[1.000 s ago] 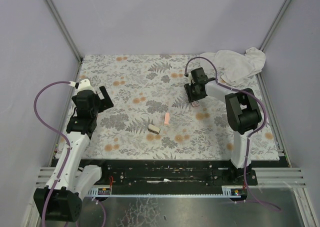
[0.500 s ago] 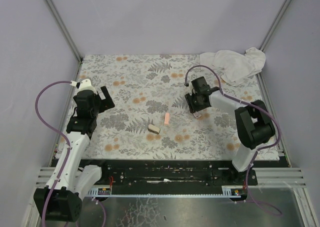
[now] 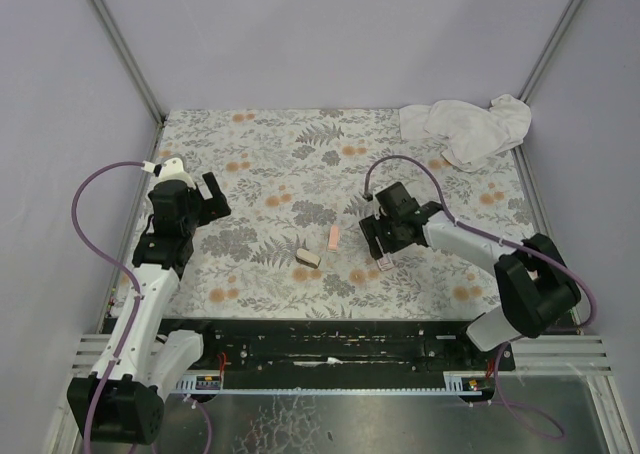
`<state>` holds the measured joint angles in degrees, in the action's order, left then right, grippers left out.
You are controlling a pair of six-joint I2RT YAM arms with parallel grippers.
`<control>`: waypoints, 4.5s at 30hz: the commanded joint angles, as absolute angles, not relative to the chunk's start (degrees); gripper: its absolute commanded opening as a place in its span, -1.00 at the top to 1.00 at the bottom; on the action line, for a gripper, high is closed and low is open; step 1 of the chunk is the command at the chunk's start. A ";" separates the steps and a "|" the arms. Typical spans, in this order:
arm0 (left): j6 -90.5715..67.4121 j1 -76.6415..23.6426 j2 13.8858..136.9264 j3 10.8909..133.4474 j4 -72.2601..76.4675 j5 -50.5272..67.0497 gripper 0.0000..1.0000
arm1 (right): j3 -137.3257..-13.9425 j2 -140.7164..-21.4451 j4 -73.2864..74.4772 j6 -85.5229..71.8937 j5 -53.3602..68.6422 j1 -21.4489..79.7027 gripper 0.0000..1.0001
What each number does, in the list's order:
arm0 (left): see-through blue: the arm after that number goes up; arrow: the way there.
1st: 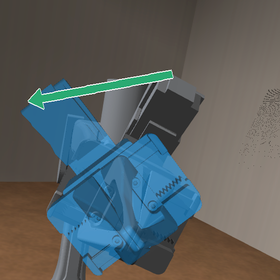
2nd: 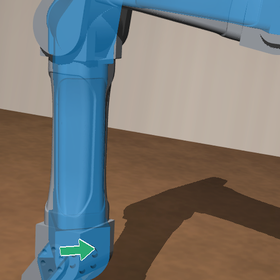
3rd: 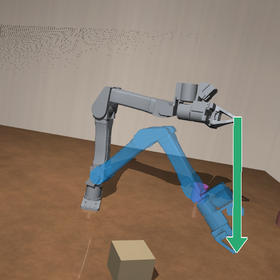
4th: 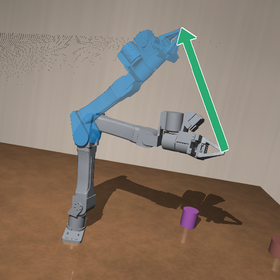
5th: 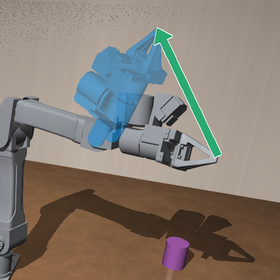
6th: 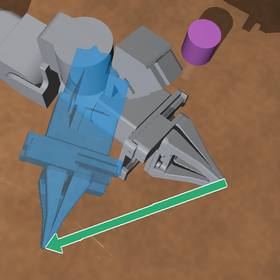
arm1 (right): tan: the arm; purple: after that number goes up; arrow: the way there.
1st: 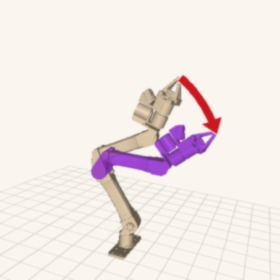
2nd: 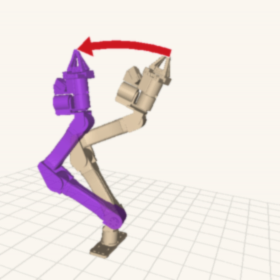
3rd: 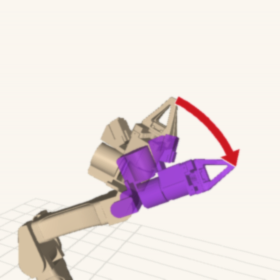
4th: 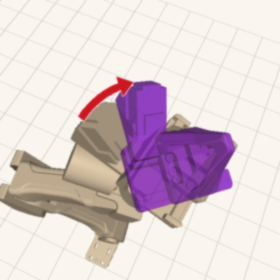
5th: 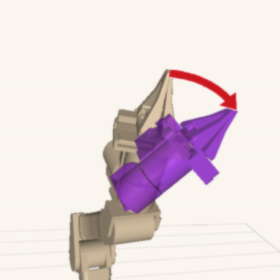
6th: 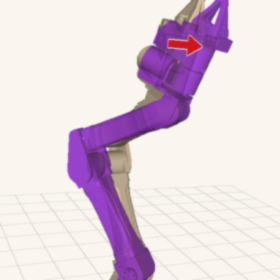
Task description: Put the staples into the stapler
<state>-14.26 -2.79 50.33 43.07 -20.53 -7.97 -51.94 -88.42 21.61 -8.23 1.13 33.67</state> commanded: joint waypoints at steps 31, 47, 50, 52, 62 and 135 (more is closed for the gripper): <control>-14.24 -2.57 50.28 44.70 -19.07 -7.31 -1.00 | -39.70 -81.78 9.24 -29.28 7.40 41.84 -0.44; -14.19 -2.57 50.58 44.85 -19.40 -7.28 -1.00 | -40.62 -81.30 14.44 -27.63 -13.99 41.67 -0.51; -14.08 -2.56 50.60 44.83 -19.42 -7.13 -1.00 | -42.13 -83.42 13.20 -25.72 -14.44 41.57 -0.51; -14.06 -2.56 50.55 44.79 -19.42 -7.24 -1.00 | -43.49 -85.13 12.45 -24.85 -14.86 41.28 -0.52; -14.06 -2.55 50.58 44.84 -19.42 -6.88 -0.99 | -47.20 -90.30 6.52 -20.40 -8.26 35.76 -0.77; -20.79 -60.67 115.55 69.39 -1.07 -16.99 0.11 | -33.63 -55.00 17.12 -32.22 -13.31 23.90 -0.97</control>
